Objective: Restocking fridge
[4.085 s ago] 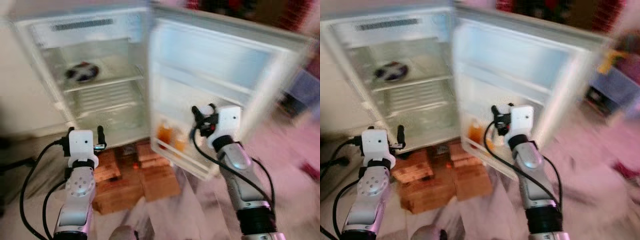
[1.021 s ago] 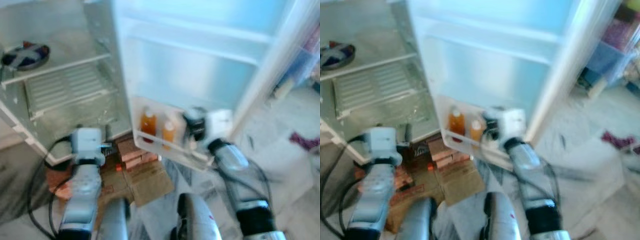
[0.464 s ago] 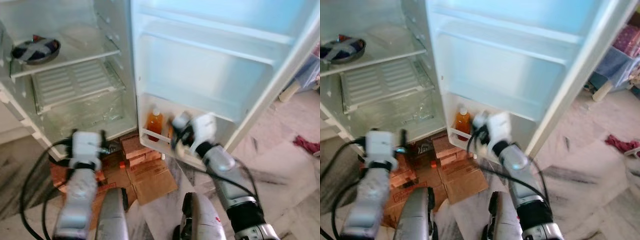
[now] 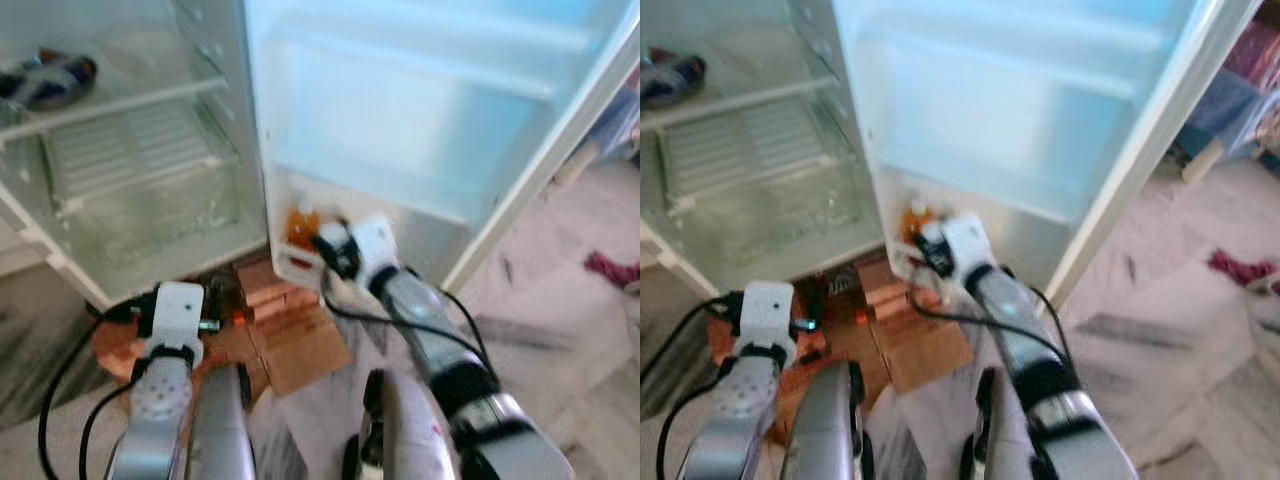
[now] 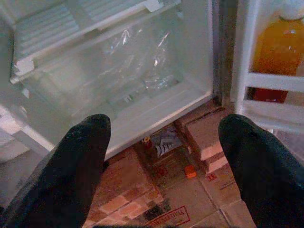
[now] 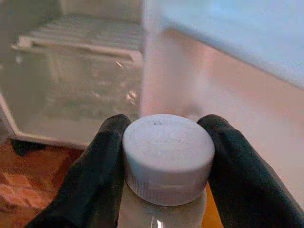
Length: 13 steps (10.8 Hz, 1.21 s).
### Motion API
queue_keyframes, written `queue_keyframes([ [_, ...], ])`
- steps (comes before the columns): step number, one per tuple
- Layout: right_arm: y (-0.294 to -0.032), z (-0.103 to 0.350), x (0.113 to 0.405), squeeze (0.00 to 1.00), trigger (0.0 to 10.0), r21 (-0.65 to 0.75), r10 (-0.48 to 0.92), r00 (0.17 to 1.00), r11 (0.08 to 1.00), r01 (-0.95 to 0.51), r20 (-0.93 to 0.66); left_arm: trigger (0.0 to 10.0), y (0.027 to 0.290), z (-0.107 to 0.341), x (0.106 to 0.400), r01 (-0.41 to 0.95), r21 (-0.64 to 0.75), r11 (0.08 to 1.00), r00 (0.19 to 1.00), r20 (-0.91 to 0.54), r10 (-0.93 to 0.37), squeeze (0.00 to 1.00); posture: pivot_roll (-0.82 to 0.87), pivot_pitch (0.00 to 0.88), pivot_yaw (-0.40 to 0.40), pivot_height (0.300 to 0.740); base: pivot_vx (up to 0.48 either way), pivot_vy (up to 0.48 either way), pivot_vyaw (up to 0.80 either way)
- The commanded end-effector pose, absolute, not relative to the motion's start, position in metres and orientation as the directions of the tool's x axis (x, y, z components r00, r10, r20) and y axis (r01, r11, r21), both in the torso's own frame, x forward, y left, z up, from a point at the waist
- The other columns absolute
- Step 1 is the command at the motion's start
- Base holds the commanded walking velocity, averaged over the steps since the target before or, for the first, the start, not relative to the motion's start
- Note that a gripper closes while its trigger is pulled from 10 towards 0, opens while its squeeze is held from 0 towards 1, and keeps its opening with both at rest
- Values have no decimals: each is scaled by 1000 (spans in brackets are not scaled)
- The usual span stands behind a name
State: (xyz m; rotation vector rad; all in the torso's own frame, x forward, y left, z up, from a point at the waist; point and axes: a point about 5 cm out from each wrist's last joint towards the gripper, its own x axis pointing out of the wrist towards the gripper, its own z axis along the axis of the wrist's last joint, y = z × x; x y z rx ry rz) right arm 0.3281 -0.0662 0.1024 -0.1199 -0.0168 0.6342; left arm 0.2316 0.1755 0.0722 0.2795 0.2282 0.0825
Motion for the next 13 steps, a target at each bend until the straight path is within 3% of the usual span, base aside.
queue_keyframes([
  [1, -67, 103, 329, 0, 10000, -124, 587, 810, 803, -583, -11, 10000, 175, 70, 227, -36, 299, 953, 966, -235, 111, 0, 185, 158, -44, 526, 0, 0, 0],
  [3, -66, 106, 334, 0, 10000, -150, 581, 813, 807, -571, 28, 10000, 181, 71, 224, -42, 338, 940, 956, -259, 136, 0, 191, 164, -38, 486, 0, 0, 0],
  [6, -71, 116, 343, 0, 10000, -221, 546, 836, 824, -521, 62, 10000, 185, 74, 216, -79, 352, 933, 949, -259, 178, 0, 219, 190, -58, 481, 0, 0, 0],
  [9, -77, 139, 364, 0, 10000, -335, 419, 897, 873, -354, 144, 10000, 192, 87, 192, -108, 421, 901, 955, -209, 212, 0, 244, 260, -74, 481, 0, 0, 0],
  [13, -78, 179, 384, 0, 10000, -271, 335, 901, 926, -262, 275, 10000, 195, 98, 163, -155, 434, 887, 944, -199, 263, 0, 316, 333, -100, 481, 0, 0, 0],
])
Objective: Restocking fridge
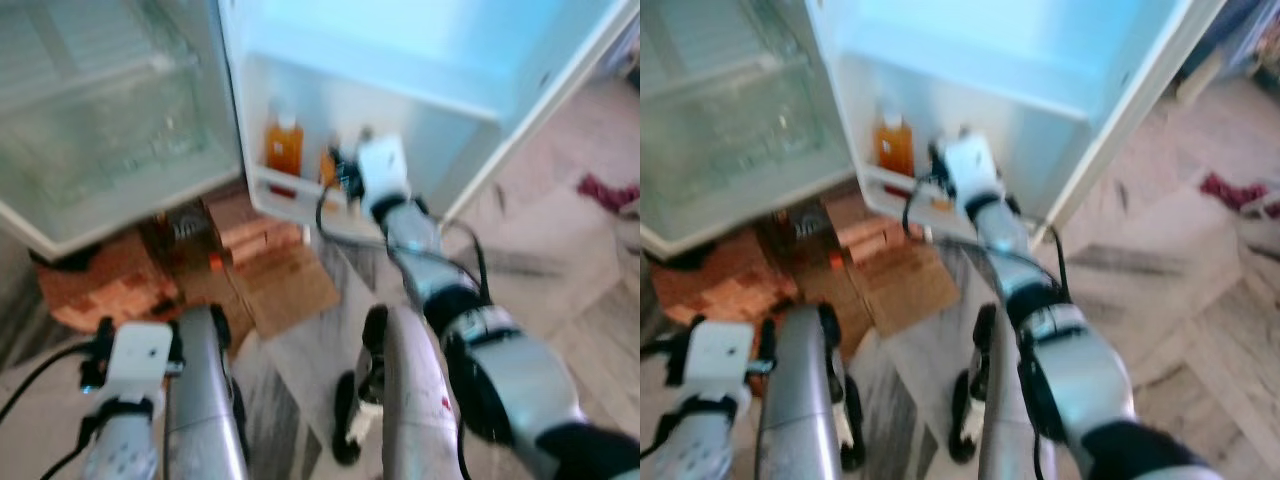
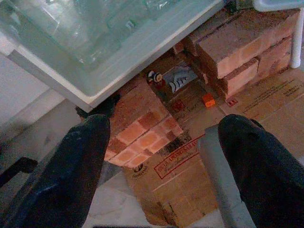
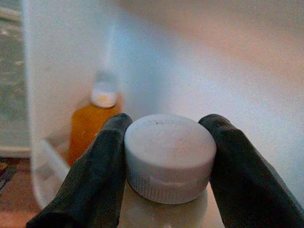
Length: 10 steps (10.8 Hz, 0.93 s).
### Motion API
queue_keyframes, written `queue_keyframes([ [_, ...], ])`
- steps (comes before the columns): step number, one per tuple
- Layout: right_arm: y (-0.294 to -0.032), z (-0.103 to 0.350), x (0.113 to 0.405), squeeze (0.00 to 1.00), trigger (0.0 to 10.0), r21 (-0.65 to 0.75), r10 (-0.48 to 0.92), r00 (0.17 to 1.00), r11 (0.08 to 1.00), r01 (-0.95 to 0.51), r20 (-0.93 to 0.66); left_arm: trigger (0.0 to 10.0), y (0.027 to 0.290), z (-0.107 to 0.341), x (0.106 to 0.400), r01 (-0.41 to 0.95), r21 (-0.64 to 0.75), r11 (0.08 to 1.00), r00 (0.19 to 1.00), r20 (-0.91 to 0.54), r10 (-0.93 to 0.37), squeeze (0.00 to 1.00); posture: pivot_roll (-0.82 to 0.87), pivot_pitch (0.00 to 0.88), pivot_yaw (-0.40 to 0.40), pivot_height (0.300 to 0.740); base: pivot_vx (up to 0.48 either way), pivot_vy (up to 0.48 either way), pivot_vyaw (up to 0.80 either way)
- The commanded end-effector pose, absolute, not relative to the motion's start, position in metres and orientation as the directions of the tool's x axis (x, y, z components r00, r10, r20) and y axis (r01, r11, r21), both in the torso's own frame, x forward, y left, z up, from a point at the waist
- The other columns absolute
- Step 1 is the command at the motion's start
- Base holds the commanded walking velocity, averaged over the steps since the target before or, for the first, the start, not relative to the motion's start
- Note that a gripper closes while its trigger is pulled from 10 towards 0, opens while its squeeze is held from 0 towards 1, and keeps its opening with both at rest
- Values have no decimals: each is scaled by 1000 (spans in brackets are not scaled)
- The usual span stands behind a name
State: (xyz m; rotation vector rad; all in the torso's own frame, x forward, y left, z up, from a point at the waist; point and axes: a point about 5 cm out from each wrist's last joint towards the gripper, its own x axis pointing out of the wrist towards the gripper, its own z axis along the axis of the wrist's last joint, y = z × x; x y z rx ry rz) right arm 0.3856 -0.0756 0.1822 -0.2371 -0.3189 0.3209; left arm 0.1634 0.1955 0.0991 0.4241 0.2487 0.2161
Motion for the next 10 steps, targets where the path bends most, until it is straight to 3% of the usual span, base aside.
queue_keyframes([
  [1, -72, 193, 388, 0, 10000, -262, 307, 896, 938, -227, 320, 10000, 196, 107, 157, -167, 441, 882, 949, -172, 266, 0, 355, 362, -100, 481, 0, 0, 0],
  [3, -69, 210, 391, 0, 10000, -325, 255, 882, 937, -125, 396, 10000, 200, 112, 149, -175, 452, 875, 947, -167, 275, 0, 381, 371, -96, 481, 0, 0, 0],
  [6, -102, 183, 392, 0, 10000, -405, 132, 939, 914, 8, 316, 10000, 200, 115, 150, -172, 458, 872, 948, -163, 273, 0, 398, 359, -92, 481, 0, 0, 0],
  [7, -121, 161, 390, 0, 10000, -299, 29, 979, 954, 34, 202, 10000, 200, 117, 152, -166, 454, 876, 953, -155, 261, 0, 406, 357, -89, 481, 0, 0, 0],
  [9, -131, 131, 383, 0, 10000, -111, -43, 998, 993, 47, 39, 10000, 200, 118, 153, -165, 453, 876, 954, -152, 259, 0, 411, 354, -93, 481, 0, 0, 0],
  [10, -130, 124, 381, 0, 10000, -81, -40, 999, 996, 40, 7, 10000, 199, 118, 154, -167, 453, 876, 955, -148, 258, 0, 412, 351, -97, 481, 0, 0, 0],
])
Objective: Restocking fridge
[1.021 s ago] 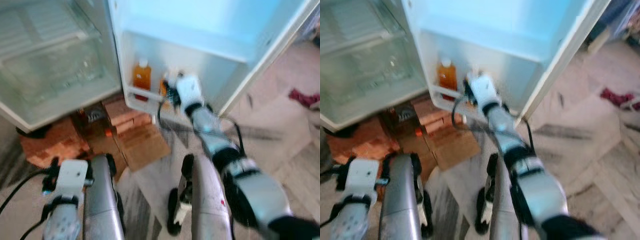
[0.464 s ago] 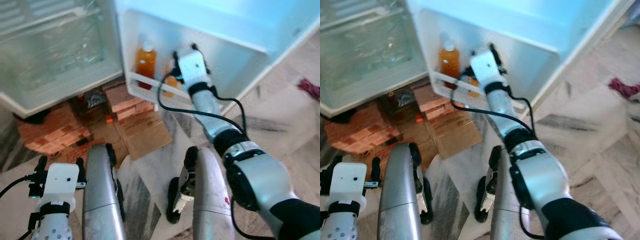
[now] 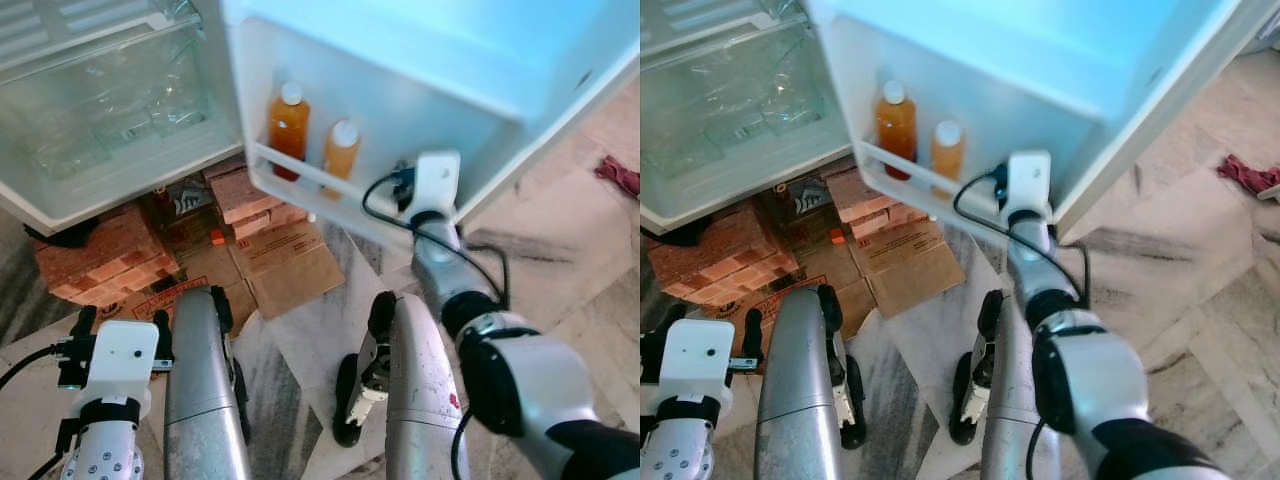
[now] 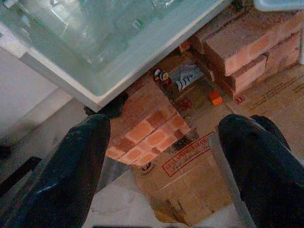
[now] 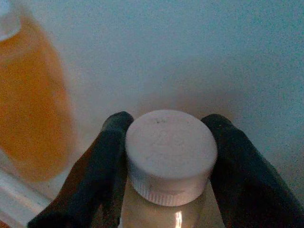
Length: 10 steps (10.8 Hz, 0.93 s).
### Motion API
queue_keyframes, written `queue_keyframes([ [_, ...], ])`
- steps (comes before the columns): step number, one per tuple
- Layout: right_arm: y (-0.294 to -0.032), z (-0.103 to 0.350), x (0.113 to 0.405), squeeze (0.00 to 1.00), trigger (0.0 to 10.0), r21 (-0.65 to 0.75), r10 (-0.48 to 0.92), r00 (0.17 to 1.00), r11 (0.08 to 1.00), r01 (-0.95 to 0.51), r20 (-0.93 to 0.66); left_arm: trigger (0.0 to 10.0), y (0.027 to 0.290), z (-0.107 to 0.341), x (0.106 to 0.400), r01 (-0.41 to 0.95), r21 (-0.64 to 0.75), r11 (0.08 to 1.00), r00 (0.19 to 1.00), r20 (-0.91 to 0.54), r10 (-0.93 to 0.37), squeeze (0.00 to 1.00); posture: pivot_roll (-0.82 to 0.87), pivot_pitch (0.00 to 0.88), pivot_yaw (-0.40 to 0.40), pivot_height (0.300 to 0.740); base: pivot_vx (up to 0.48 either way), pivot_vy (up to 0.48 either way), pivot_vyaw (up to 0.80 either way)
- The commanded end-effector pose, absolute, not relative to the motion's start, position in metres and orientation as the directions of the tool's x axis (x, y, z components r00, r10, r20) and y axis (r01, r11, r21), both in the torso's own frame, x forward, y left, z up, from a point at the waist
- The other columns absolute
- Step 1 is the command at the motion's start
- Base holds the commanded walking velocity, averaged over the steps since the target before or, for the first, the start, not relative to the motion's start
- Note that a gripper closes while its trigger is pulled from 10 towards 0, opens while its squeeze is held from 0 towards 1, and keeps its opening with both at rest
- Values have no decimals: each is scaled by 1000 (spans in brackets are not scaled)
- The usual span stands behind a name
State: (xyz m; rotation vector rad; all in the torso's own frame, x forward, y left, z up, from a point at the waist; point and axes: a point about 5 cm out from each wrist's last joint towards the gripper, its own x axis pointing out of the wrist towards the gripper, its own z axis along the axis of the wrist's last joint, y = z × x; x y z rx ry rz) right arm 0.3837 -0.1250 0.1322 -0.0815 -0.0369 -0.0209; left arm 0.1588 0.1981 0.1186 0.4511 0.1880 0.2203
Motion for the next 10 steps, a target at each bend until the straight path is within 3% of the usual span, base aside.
queue_keyframes([
  [1, -127, 121, 380, 0, 10000, -62, -23, 1000, 998, 22, -7, 10000, 199, 118, 156, -168, 459, 872, 956, -140, 257, 0, 409, 343, -101, 481, 0, 0, 0],
  [5, -134, 133, 385, 0, 10000, -116, -5, 999, 993, 9, 33, 10000, 198, 120, 170, -169, 454, 875, 964, -110, 244, 0, 391, 322, -98, 481, 0, -236, 0],
  [6, -144, 143, 388, 0, 10000, -252, -57, 994, 965, 80, 95, 10000, 197, 120, 172, -176, 445, 878, 963, -106, 247, 0, 388, 319, -97, 481, 0, 0, 0],
  [7, -158, 146, 388, 0, 10000, -247, -150, 983, 954, 171, 102, 10000, 195, 119, 173, -176, 440, 881, 964, -105, 245, 0, 384, 315, -98, 481, 0, 0, 0],
  [8, -164, 142, 387, 933, 10000, -222, -188, 979, 954, 201, 77, 10000, 195, 119, 174, -177, 436, 882, 964, -102, 244, 0, 384, 314, -97, 481, 0, 0, 0],
  [9, -166, 136, 385, 1000, 10000, -213, -211, 976, 953, 217, 51, 10000, 195, 120, 177, -180, 434, 883, 965, -95, 244, 0, 386, 313, -96, 481, 0, 0, 0],
  [10, -169, 132, 383, 1000, 10000, -221, -242, 969, 944, 245, 40, 10000, 196, 121, 178, -182, 436, 881, 965, -92, 245, 0, 384, 311, -93, 481, 0, 0, 0],
])
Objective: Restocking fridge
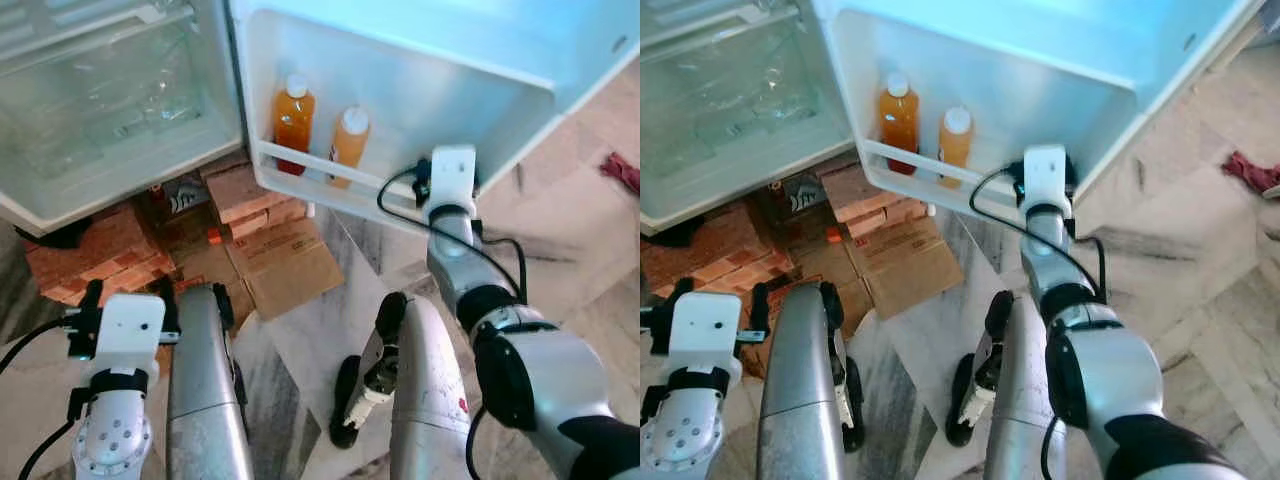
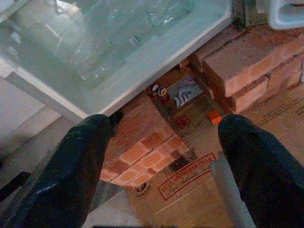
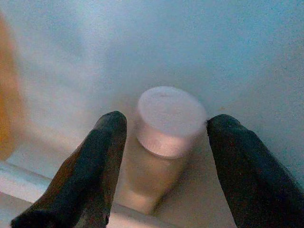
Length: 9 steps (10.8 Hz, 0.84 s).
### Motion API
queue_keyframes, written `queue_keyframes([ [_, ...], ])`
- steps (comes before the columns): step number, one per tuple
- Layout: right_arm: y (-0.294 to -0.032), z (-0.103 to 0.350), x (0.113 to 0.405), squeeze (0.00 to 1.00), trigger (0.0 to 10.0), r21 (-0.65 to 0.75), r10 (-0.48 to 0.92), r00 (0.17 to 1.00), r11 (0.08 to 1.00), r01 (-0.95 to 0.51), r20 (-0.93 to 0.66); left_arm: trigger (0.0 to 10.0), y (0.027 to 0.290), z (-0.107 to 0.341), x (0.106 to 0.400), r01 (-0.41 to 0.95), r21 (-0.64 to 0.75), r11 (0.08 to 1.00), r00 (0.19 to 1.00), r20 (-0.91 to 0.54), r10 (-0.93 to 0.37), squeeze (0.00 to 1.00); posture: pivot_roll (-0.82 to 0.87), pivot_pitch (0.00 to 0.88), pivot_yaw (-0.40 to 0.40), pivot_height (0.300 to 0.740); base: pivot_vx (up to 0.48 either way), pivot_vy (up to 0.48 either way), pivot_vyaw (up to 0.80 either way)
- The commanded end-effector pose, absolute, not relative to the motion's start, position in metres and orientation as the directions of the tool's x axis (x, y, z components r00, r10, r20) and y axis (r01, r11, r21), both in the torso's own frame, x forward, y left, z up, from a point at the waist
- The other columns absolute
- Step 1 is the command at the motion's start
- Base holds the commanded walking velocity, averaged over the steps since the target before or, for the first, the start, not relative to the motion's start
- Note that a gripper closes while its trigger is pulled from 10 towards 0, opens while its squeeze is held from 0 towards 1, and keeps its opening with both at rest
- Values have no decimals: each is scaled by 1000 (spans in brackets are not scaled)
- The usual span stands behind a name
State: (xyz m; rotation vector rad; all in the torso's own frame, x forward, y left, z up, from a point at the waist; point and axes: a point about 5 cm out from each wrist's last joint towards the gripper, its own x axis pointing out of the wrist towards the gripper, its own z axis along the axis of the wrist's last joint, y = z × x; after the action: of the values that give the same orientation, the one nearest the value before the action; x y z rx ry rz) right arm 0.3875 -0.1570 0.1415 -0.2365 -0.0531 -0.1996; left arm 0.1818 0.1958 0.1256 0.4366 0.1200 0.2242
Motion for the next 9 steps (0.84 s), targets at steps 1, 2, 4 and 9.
queue_keyframes([
  [1, -174, 131, 382, 1000, 10000, -255, -274, 961, 927, 275, 39, 10000, 196, 120, 178, -184, 435, 882, 965, -91, 246, 0, 382, 308, -94, 481, 0, 0, 0],
  [2, -182, 131, 382, 1000, 10000, -264, -319, 947, 911, 317, 38, 10000, 196, 120, 179, -184, 432, 883, 965, -91, 246, 0, 379, 303, -94, 481, 0, 0, 0],
  [4, -183, 141, 384, 1000, 10000, -195, -294, 952, 932, 305, 82, 10000, 194, 120, 185, -182, 430, 884, 967, -82, 239, 0, 365, 291, -89, 481, 0, 0, 0],
  [9, -172, 169, 389, 1000, 10000, -338, -66, 965, 929, 152, 252, 10000, 195, 113, 206, -166, 428, 888, 973, -78, 219, 0, 286, 219, -67, 481, 0, 0, 0],
])
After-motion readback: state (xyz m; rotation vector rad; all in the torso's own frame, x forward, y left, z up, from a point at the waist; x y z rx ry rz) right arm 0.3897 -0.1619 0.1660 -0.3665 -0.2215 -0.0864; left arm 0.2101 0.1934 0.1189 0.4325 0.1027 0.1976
